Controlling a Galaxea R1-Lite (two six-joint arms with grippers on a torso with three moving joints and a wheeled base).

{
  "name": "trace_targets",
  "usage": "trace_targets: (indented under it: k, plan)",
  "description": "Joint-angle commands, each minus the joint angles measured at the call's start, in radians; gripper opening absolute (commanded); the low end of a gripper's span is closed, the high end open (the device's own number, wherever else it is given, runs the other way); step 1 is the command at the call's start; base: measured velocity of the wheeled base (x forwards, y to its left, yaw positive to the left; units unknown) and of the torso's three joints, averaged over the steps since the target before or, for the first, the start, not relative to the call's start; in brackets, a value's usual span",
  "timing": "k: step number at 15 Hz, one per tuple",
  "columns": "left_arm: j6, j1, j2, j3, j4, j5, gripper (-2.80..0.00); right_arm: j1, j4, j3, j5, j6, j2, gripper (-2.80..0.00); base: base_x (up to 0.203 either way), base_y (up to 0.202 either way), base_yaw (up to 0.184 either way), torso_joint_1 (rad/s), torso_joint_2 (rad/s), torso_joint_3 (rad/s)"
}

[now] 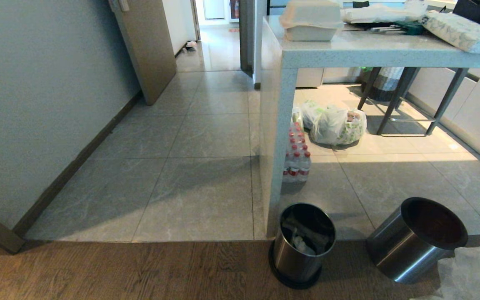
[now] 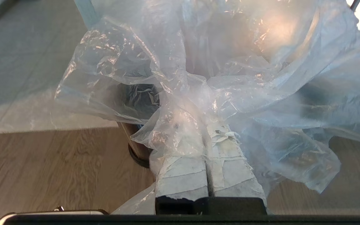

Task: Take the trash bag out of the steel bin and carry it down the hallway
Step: Put the trash bag at the door

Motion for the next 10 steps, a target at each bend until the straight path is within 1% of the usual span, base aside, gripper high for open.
trace_targets:
  k: [1,4,10]
  plan:
    - [0.0,0.0,0.0,0.0,0.0,0.0,-2.8,-0.002,0.001,0.0,0.0,0.0,0.002,-2.8,0.0,0.0,0.0,0.006,0.0,0.207]
    - [0.001,0.0,0.0,0.0,0.0,0.0,-2.8,0.0,0.001,0.0,0.0,0.0,0.002,-2.8,0.0,0.0,0.0,0.003,0.0,0.117]
    - [0.003,0.0,0.0,0.0,0.0,0.0,-2.8,0.0,0.001,0.0,0.0,0.0,0.002,-2.8,0.0,0.0,0.0,0.0,0.0,0.007]
